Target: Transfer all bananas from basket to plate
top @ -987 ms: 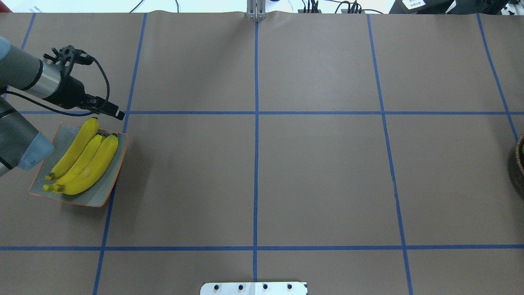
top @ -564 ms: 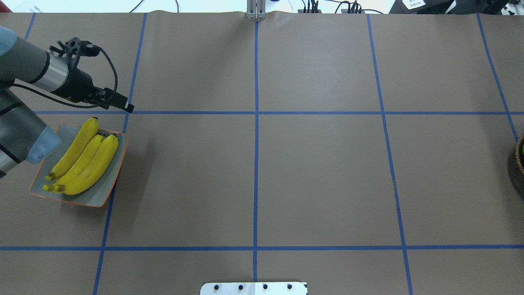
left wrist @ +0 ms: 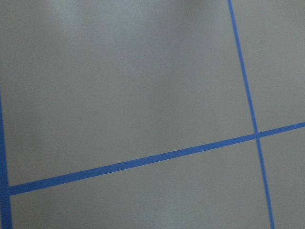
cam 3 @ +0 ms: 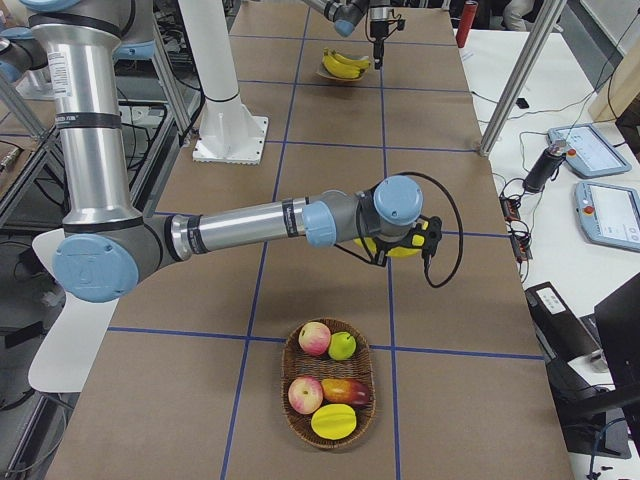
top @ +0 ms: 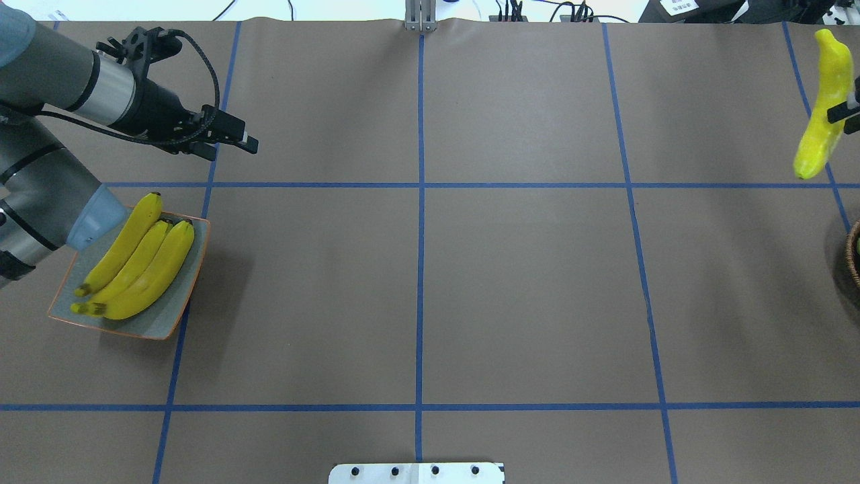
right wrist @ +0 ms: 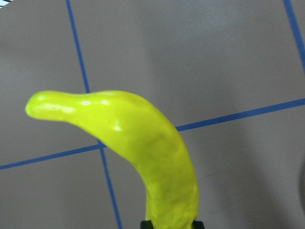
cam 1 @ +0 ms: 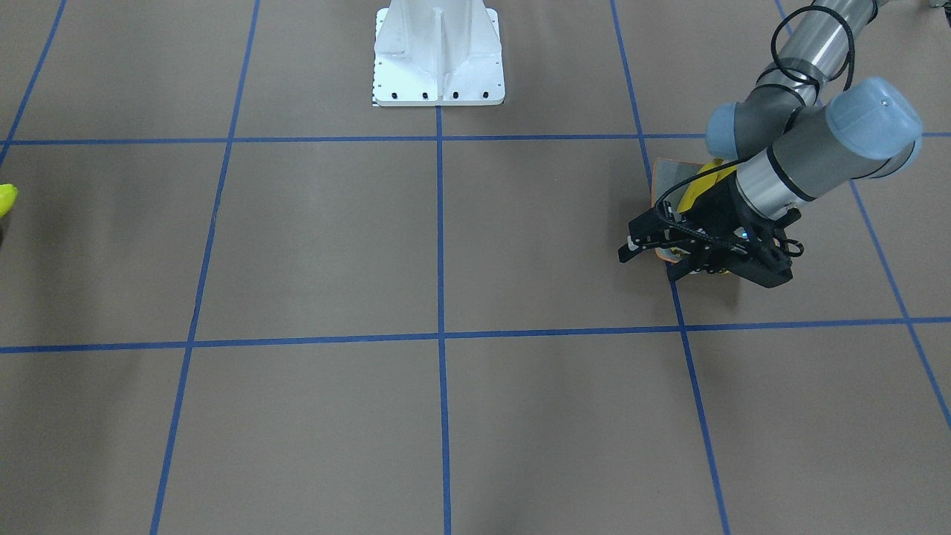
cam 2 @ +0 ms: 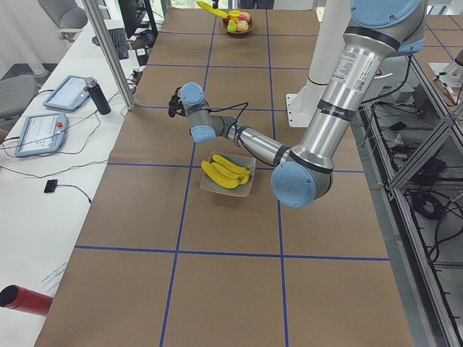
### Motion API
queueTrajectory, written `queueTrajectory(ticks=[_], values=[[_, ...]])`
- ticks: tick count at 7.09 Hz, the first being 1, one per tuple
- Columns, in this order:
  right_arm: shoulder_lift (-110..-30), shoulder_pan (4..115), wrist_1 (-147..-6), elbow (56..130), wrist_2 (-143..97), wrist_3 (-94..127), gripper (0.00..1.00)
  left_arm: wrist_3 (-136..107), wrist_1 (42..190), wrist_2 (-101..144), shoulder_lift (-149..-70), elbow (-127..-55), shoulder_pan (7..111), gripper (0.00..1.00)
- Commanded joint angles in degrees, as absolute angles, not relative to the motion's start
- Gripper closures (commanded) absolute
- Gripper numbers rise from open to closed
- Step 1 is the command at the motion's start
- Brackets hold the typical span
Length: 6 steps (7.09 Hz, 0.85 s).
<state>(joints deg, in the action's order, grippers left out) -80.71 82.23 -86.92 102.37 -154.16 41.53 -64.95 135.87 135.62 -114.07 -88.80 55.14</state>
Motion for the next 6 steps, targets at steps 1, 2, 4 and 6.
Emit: queueTrajectory(ticks=[1,2,4,6], values=[[-74.4,78.1,-86.7,103.4,-154.5,51.3,1.0,-69.8,137.9,135.6,-116.6,-89.1,54.3,0.0],[-71.9,75.5,-86.7,103.7,-154.4,55.7,1.0,-74.7,138.5,135.4,-118.6,-89.2,53.7,0.0],[-68.7,70.8,-85.1,104.2,-154.3,62.6,1.0,-87.2,149.9,135.0,-120.3,-89.1,52.0,0.0],[-68.1,67.5,-82.0,104.2,-154.3,62.8,1.0,-87.7,151.4,134.7,-124.8,-90.5,46.6,0.0]])
